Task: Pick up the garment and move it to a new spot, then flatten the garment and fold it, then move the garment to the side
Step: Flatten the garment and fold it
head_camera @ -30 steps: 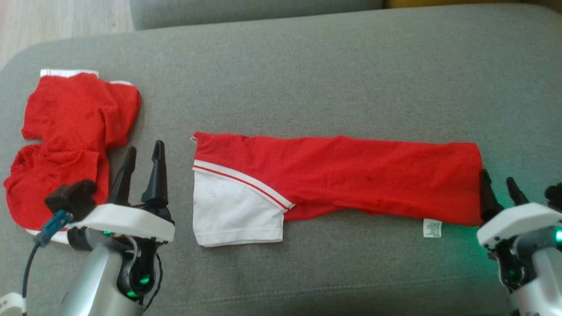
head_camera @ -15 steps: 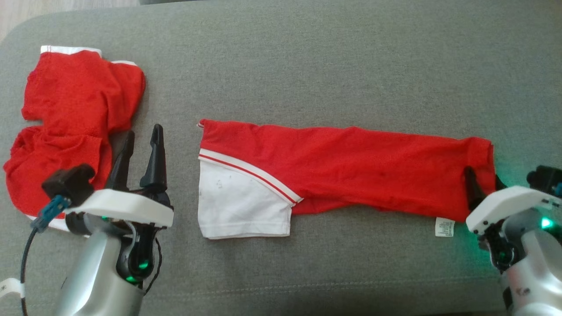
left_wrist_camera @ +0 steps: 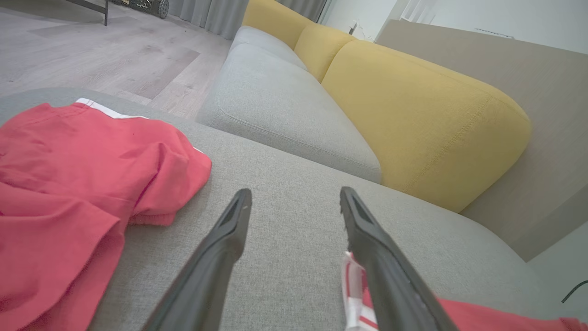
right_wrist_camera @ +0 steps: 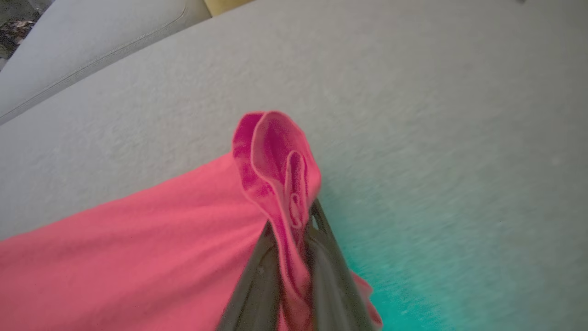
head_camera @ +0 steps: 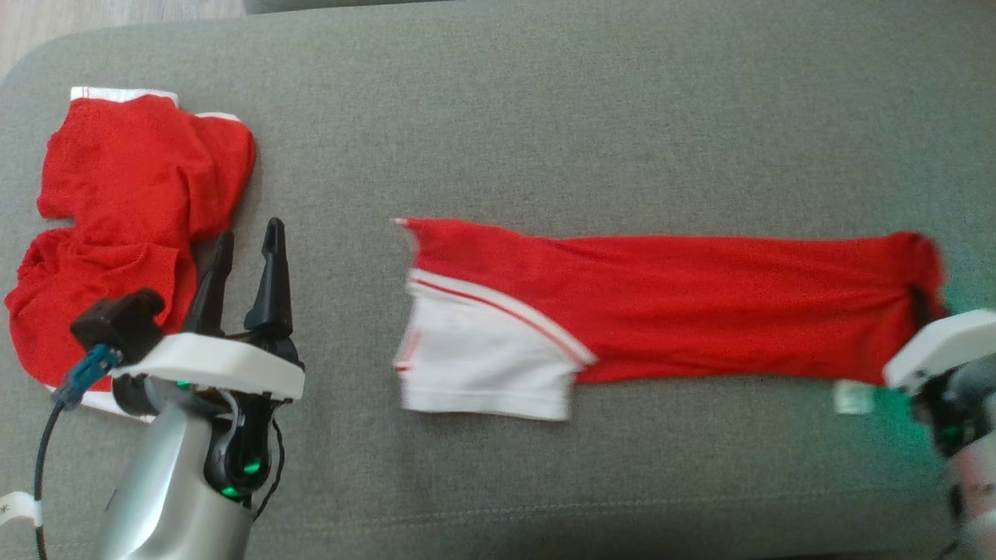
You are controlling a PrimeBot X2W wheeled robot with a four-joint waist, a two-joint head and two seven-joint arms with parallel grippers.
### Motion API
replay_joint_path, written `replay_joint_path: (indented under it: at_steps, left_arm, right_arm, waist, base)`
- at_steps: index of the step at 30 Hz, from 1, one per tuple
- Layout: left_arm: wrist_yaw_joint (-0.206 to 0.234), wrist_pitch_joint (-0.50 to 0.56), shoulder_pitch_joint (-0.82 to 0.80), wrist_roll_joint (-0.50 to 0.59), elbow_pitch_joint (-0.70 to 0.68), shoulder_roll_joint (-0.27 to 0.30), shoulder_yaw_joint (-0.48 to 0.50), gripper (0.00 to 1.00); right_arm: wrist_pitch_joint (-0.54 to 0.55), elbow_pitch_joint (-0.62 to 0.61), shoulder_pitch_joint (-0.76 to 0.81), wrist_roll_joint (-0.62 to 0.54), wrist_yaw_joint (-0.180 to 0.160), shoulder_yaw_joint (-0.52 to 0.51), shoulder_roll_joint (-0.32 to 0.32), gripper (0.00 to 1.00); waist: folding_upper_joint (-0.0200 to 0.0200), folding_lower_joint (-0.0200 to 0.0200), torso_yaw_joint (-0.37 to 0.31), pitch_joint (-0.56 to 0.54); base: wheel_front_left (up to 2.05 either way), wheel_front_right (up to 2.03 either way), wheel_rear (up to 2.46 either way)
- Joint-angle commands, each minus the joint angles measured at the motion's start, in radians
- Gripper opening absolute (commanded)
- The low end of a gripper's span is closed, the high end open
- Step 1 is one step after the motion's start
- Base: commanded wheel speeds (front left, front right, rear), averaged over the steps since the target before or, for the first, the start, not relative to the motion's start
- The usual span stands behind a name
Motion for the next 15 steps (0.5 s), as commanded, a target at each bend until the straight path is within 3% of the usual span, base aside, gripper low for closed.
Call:
replay_joint_path:
  at_steps: [1, 8, 15]
  left_arm:
    - [-0.009, -0.012, -0.047, 0.012, -0.022, 0.011, 0.041, 1.00]
    - [-0.013, -0.012, -0.044, 0.016, -0.016, 0.001, 0.047, 1.00]
    - [-0.019, -0.012, -0.032, 0.022, -0.004, -0.018, 0.050, 1.00]
  right_arm:
    - [-0.031, 0.001, -0.060, -0.041, 0.007, -0.024, -0.063, 0.00]
    - [-0.080, 0.078, -0.144, -0.179, 0.007, -0.135, -0.120, 0.00]
    - [-0.076, 0.095, -0.190, -0.270, 0.007, -0.166, -0.082, 0.00]
  waist:
    - [0.0000, -0.0001, 0.000, -0.004]
    - [0.0000, -0.0001, 0.003, -0.016]
    - [0.0000, -0.0001, 0.008, -0.039]
  base:
    - [0.00, 0.00, 0.00]
    - [0.00, 0.00, 0.00]
    - [0.00, 0.00, 0.00]
